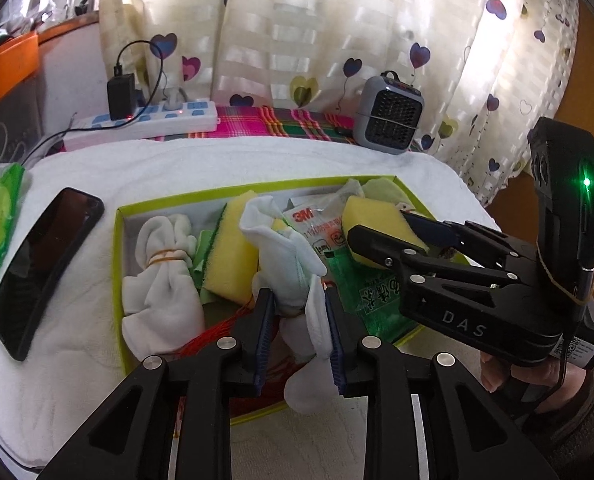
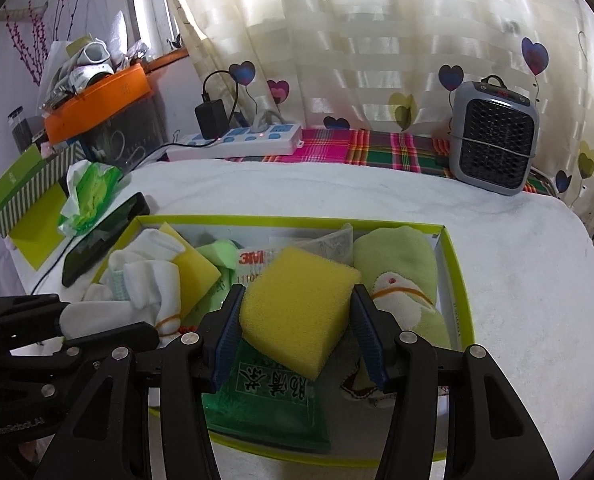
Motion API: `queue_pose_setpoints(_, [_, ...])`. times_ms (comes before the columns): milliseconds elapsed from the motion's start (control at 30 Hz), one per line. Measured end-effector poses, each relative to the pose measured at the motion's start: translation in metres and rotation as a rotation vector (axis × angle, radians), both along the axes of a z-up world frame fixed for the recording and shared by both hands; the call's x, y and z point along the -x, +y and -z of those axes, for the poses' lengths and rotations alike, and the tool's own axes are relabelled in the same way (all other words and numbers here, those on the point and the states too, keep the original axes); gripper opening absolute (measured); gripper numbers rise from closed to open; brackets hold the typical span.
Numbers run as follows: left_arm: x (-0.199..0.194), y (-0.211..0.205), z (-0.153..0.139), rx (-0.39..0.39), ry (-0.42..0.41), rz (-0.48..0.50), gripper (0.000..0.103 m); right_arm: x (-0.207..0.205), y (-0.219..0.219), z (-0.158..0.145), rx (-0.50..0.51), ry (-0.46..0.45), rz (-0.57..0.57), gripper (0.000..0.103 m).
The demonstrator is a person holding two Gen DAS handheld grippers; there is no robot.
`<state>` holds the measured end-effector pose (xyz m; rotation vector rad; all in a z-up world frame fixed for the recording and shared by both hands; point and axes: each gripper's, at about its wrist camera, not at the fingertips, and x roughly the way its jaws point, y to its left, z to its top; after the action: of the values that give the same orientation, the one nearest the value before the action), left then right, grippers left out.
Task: Organize soft objects
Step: 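Lower the sock bundle and sponge into the box and open both tools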
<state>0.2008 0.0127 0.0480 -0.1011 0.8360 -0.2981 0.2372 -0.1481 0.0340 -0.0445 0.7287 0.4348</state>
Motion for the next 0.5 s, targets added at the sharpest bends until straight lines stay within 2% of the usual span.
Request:
queue_pose_setpoints(300, [0.005,-0.003,0.000,-0.017,-0.006,-0.003,0.036,0.003,0.003,0.001,0.030,-0.024,-0.003,0.057])
queue_pose_setpoints(400, [0.007,-0.004,-0.002,-0.033,-0.013,-0.017,0.043,0.003,0.003,0.000,0.031,-0.026,0.003,0.058])
queue_pose_setpoints(500, [0.012,-0.002,-0.005,-0.037,-0.030,-0.029,0.043,0.004,0.002,0.000,0.033,-0.031,0.011,0.061])
